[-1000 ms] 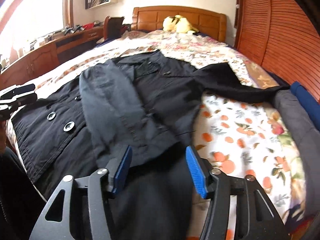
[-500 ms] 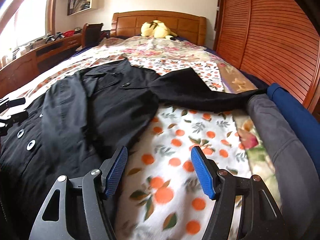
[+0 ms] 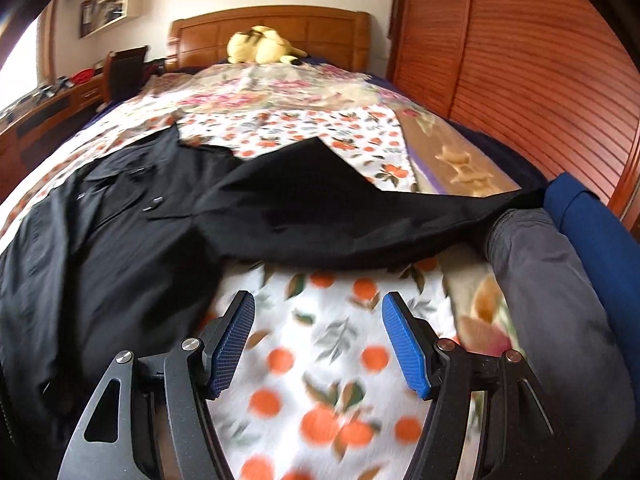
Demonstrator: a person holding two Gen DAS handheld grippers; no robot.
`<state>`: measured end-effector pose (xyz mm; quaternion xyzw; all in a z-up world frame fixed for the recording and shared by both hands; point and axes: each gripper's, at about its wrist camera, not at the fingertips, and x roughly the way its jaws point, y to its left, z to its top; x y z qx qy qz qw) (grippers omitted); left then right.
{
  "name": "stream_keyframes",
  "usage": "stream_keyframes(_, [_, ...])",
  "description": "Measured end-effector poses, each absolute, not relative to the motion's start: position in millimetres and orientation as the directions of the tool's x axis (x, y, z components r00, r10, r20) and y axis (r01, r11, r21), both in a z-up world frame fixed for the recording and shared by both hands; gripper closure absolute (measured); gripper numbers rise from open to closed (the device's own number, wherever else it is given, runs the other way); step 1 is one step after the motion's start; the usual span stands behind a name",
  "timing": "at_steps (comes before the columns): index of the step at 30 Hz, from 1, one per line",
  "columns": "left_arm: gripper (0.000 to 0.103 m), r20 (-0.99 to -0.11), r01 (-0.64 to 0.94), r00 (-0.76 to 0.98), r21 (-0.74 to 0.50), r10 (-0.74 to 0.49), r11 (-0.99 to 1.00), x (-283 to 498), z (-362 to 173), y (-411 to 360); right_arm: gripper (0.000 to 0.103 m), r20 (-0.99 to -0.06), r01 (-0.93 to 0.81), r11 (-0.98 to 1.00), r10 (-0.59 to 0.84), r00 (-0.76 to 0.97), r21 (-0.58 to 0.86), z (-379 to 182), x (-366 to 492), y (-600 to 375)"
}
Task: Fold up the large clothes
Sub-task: 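Move the right gripper to the cuff of the other coat sleeve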
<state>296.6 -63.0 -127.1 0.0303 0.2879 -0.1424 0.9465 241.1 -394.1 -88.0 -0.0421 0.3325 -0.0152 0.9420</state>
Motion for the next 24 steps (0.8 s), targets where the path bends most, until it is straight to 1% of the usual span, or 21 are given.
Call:
stream_keyframes(10, [0.025,-0.541,0.31,0.792,-0.045,-0.284,0.95,296.4,-133.3,-63.4,0.035,-0.701,0.177,0.984,-0.145,0.698,-0.028,-104.5,320.0,-432.7])
stream_keyframes(12, [0.025,-0.544,0.311,0.79,-0.046,-0.285,0.949,296.8,-134.4,-63.7,0.035,-0.723,0.195,0.981,-0.14,0.677,-0.008,-106.4,331.9,-435.8])
stream_keyframes(13, [0.025,-0.544,0.311,0.789,-0.044,-0.284,0.949,297.5,-135.2,-63.5,0.035,-0.726,0.201,0.98,-0.137,0.674,0.001,-105.8,335.8,-436.7])
stream_keyframes(15, [0.025,-0.543,0.313,0.791,-0.036,-0.282,0.949,296.2,-135.7,-65.1,0.041,-0.712,0.208,0.978,-0.126,0.691,0.029,-100.8,342.1,-436.8])
stream_keyframes(19, [0.025,-0.54,0.315,0.796,-0.019,-0.274,0.949,294.4,-136.5,-67.3,0.041,-0.697,0.198,0.979,-0.106,0.709,0.052,-92.7,348.0,-426.2])
stream_keyframes(24, [0.025,-0.539,0.312,0.796,-0.025,-0.276,0.95,293.8,-136.8,-66.1,0.041,-0.708,0.204,0.977,-0.105,0.698,0.056,-90.9,357.3,-422.9])
